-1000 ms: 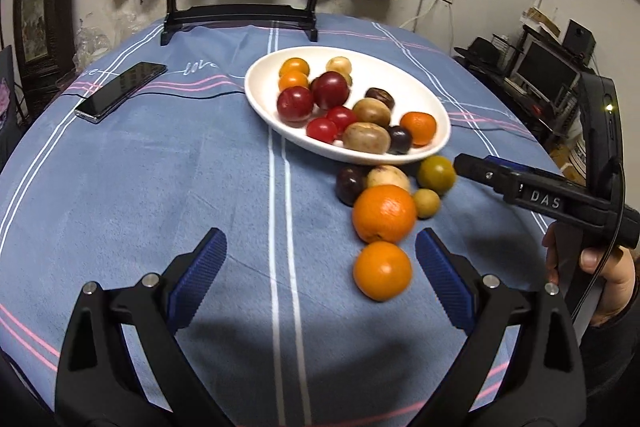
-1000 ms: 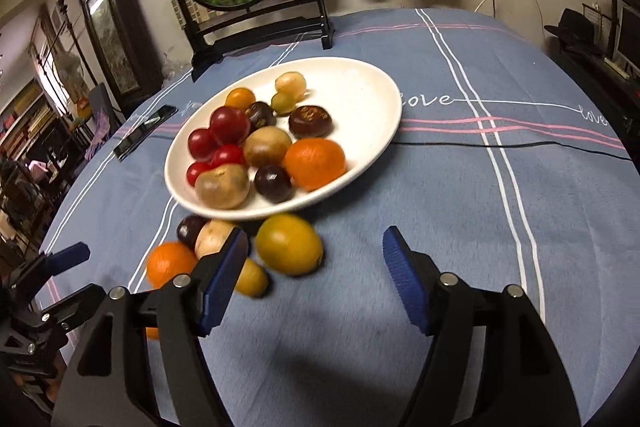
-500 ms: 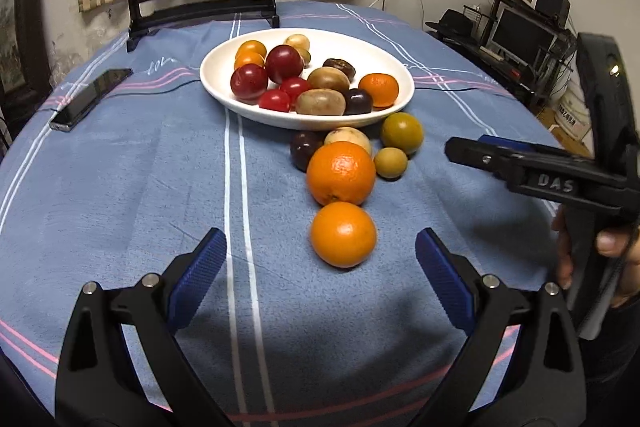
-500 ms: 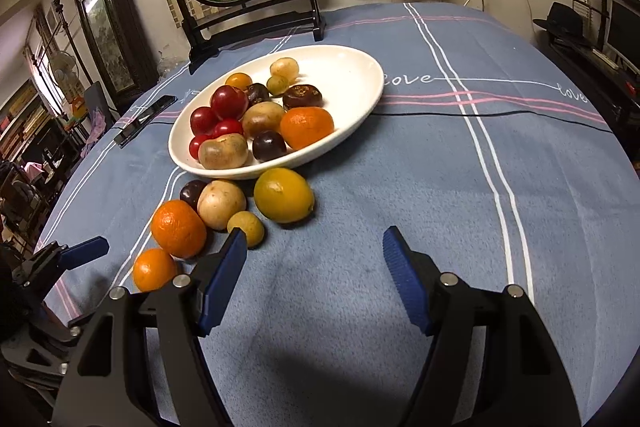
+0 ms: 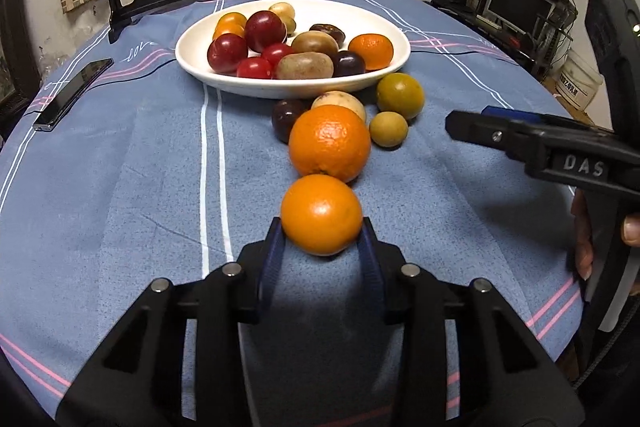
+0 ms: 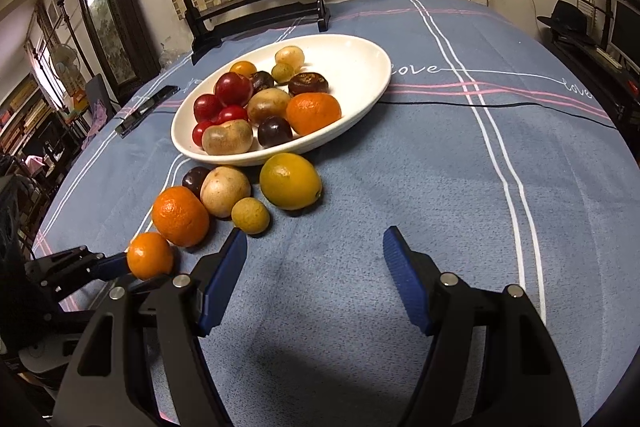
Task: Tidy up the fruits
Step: 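Grasp the orange with the left tool while the right tool grasps the yellow-green citrus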
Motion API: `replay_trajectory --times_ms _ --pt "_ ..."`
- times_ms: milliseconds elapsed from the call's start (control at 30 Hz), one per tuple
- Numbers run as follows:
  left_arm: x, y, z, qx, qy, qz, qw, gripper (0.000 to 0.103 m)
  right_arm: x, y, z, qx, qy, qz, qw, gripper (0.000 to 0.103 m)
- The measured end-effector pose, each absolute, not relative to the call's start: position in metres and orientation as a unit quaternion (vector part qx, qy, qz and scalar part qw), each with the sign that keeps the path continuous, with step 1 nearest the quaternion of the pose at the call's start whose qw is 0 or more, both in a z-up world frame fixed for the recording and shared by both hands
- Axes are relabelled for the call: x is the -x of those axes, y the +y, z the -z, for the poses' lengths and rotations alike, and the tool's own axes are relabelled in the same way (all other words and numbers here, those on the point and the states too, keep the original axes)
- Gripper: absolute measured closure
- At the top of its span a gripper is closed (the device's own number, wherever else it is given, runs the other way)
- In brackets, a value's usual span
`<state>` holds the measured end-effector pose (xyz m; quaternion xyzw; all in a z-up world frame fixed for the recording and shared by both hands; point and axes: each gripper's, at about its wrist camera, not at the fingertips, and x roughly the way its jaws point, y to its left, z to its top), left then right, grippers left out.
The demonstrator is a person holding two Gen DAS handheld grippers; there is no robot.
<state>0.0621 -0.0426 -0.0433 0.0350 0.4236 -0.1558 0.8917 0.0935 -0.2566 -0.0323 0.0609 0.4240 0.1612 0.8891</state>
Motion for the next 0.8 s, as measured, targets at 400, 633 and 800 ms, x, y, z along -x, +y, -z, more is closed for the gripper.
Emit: replay_trajectory --times_ms 400,633,800 --pt "-0.075 -0.020 0.034 -0.015 0.409 0.149 0.900 0.065 -0.105 -0.243 0.047 -0.027 0.470 -0.131 0.872 0.032" --pt "-0.087 -0.016 0.032 -0.010 0.401 0.158 0.902 0.065 -0.124 -0.225 0.047 0.031 0.477 -0.102 0.872 0.032" --pt "-0.096 -0.009 0.039 0.019 0.420 0.172 0.891 0.065 -0.142 -0.211 0.049 0.066 0.472 -0.093 0.874 0.032"
